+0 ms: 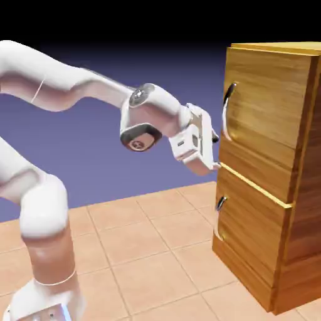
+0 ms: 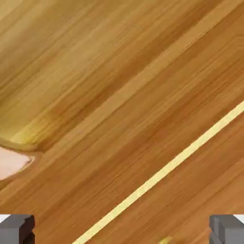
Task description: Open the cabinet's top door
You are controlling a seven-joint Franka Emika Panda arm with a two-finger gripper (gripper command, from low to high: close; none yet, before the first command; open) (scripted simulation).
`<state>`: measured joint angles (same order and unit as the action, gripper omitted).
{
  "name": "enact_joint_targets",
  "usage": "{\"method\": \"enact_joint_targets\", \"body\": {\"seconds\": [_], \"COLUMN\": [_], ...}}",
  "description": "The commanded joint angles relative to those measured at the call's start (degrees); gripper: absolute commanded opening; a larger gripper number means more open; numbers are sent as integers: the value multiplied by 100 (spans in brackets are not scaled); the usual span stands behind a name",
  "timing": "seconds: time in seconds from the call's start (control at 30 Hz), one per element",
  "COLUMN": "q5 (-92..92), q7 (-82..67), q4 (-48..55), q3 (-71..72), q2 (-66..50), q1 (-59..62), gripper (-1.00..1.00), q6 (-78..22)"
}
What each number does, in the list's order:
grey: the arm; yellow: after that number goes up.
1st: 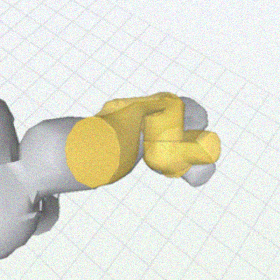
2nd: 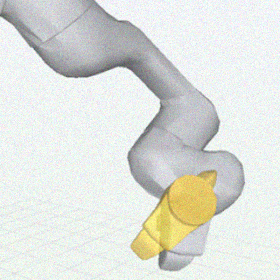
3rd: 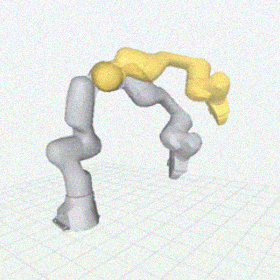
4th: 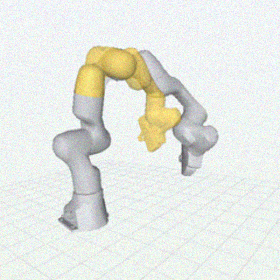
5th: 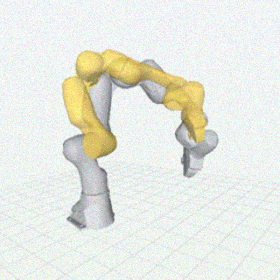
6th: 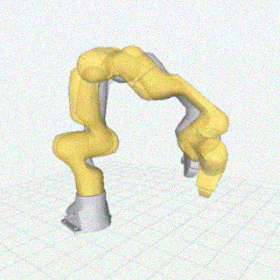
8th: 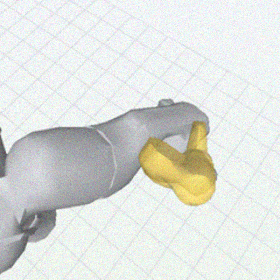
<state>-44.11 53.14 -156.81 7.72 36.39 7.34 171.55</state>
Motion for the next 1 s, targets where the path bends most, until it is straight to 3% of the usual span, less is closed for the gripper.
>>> {"method": "enact_joint_targets", "body": {"seconds": [0.0, 0.97], "q5": [-250, -7477], "q7": [60, 1811], "q4": [24, 711], "q3": [44, 1308], "q2": [21, 632], "q1": [45, 1361], "gripper": [0, 0], "q6": [-14, -416]}}
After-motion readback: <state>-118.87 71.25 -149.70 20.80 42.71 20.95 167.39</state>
